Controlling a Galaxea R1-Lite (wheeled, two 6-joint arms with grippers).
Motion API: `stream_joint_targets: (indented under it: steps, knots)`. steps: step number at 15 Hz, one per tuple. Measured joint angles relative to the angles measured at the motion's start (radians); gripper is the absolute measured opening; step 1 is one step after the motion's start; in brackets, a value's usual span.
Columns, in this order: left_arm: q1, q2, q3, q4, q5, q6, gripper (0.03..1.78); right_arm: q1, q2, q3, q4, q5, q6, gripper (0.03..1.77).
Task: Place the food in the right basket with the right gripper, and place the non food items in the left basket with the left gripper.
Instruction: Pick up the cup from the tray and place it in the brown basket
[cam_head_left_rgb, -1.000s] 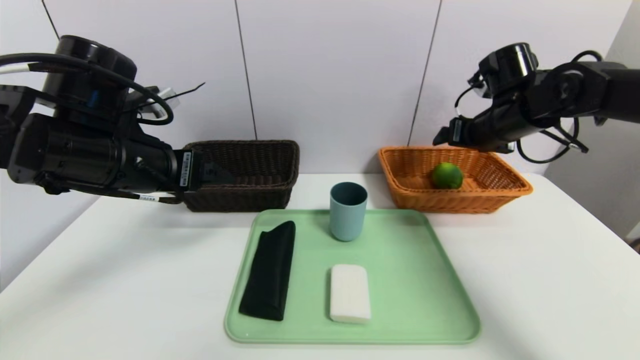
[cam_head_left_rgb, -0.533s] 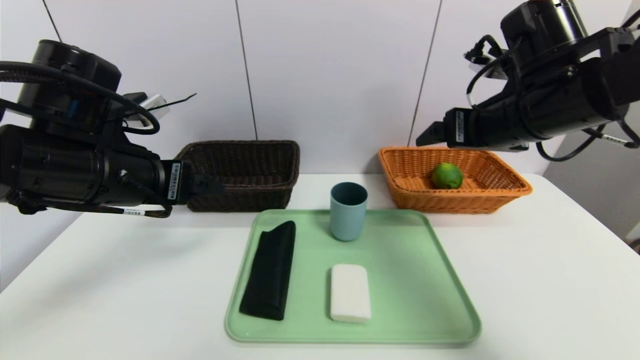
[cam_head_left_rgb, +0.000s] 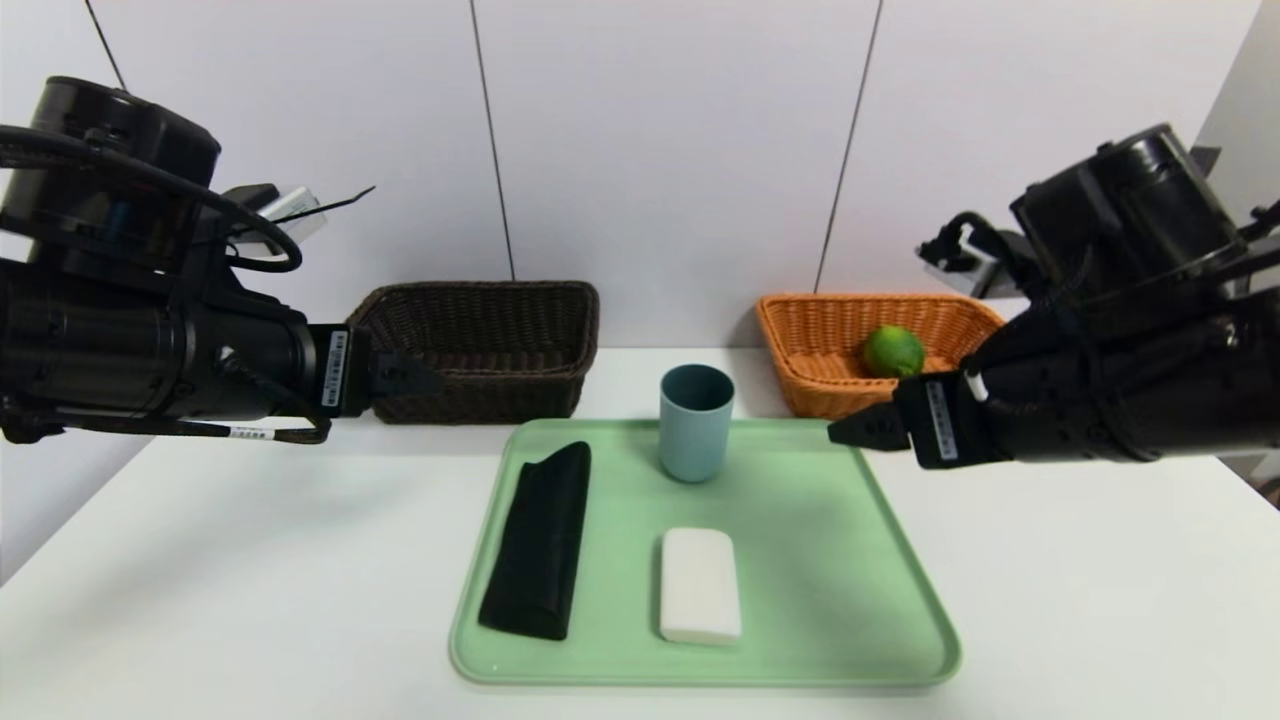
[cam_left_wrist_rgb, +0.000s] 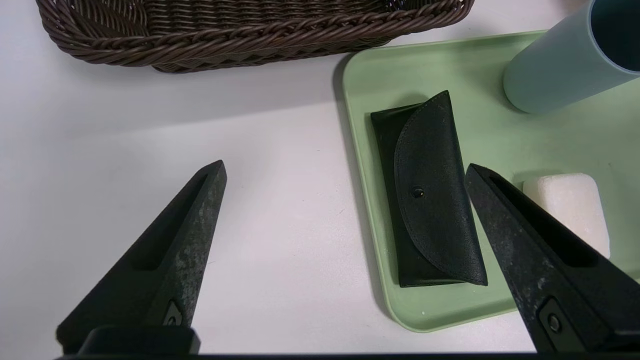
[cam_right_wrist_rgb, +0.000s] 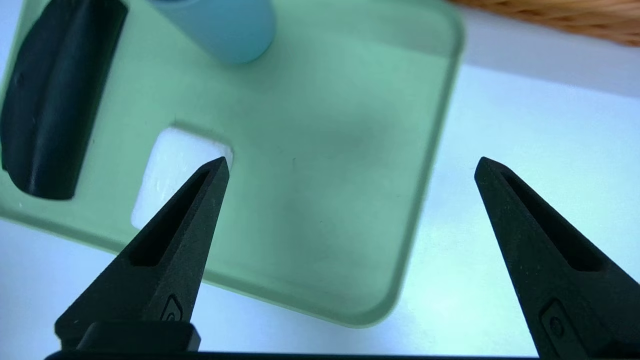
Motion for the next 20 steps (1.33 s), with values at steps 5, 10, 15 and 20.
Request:
stream_joint_targets:
  steps: [5,10,15,20]
  knots:
    - [-0.004,-0.004,0.004,0.001,0.0,-0.002,1.69,0.076,0.036,0.363,-0.601,-0.023,-0.016,1.69]
    - [-0.009,-0.006,0.014,0.001,0.0,-0.001,1.69,0.107,0.137,0.474,-0.922,-0.08,-0.021,1.69]
    - [-0.012,-0.01,0.016,0.001,0.0,-0.002,1.69,0.137,0.212,0.536,-1.096,-0.096,-0.026,1.69]
    - [-0.015,-0.013,0.021,0.001,0.0,-0.001,1.69,0.158,0.256,0.542,-1.161,-0.094,-0.032,1.69]
